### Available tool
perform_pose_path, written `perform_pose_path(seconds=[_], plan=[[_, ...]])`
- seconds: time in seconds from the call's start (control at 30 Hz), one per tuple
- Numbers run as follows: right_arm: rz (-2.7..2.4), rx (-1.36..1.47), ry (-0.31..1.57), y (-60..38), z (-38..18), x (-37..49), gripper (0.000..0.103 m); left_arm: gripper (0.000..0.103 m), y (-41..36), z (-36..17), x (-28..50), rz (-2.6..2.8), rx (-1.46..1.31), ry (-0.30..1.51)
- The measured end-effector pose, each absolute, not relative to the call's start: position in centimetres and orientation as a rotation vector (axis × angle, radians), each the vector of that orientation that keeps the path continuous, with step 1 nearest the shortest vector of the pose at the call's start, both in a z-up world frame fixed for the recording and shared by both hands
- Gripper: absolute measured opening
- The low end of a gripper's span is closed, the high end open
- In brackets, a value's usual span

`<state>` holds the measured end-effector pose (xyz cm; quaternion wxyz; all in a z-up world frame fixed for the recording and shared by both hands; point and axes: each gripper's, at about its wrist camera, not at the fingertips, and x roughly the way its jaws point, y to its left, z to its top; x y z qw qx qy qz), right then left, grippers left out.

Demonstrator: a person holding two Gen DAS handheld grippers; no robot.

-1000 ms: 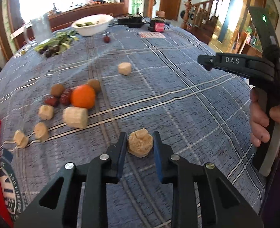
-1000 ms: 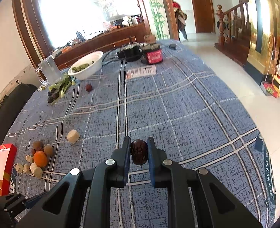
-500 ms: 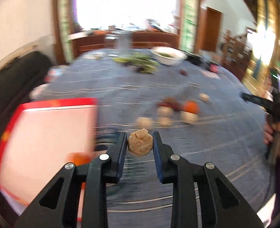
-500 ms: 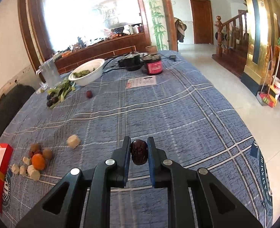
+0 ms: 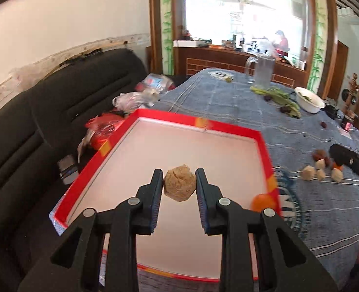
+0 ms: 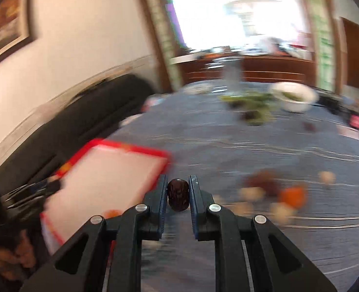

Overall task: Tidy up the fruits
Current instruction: 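Carry the pastry and date into the red tray and open both tools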

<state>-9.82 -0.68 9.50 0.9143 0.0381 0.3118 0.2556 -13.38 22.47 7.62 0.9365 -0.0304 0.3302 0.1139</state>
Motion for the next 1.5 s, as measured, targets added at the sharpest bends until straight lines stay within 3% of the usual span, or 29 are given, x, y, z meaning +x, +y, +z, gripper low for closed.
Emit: perform_pose_path(seconds=[0.23,0.93,1.0,1.07,1.4,1.5], plan=[[0.692,-0.021,0.708,8.0,7.3,-12.2,0.015,0.029,24.6,6.0,-13.8,0.268,-0.070,0.697],[0.718,-0.098,0.870,14.5,3.3,-12.1,0.017,0.030,29.4,3.4,-12.4,0.384,-0.082,0.797],[0.720,-0.074,0.874,14.0,3.4,-12.0,0.033,0.037,29.6,3.5,-12.6,0.388,-0.100,0.798],[0.725,-0.017,0.862,13.1,3.7,-12.0,0.037,0.043,29.5,3.8,-12.9,0.389,-0.108,0.784],[0.646,0.085,0.757,7.1,6.1,-11.8,0.037,0.044,24.8,6.1,-14.0,0.244,-0.067,0.732],[0.589,0.093,0.746,4.7,6.1,-11.4,0.038,0.056,22.4,6.6,-14.2,0.175,-0.034,0.722]])
